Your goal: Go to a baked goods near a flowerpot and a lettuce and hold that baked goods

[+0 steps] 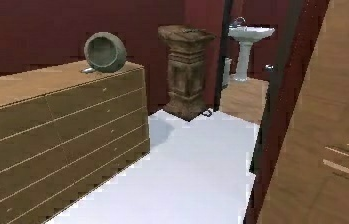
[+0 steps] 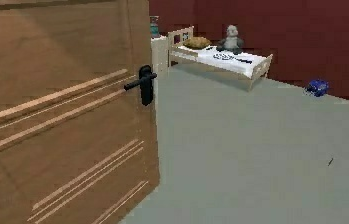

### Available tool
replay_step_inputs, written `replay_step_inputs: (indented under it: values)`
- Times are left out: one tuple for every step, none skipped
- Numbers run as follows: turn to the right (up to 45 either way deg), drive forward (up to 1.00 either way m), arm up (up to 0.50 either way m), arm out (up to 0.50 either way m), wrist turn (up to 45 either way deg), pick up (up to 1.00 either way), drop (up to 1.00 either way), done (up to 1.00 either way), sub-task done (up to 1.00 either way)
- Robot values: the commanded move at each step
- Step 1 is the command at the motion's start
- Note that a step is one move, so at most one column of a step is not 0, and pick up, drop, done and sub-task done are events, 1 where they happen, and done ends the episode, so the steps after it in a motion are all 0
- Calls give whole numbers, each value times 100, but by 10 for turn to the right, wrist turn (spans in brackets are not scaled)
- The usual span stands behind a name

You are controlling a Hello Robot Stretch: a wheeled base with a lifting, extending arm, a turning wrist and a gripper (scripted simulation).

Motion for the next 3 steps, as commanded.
replay_step_inputs:
  values:
    - [-210, 0, 0, 0, 0, 0, 0, 0, 0]
    - [0, 30, 0, 0, 0, 0, 0, 0, 0]
    - [210, 0, 0, 0, 0, 0, 0, 0, 0]
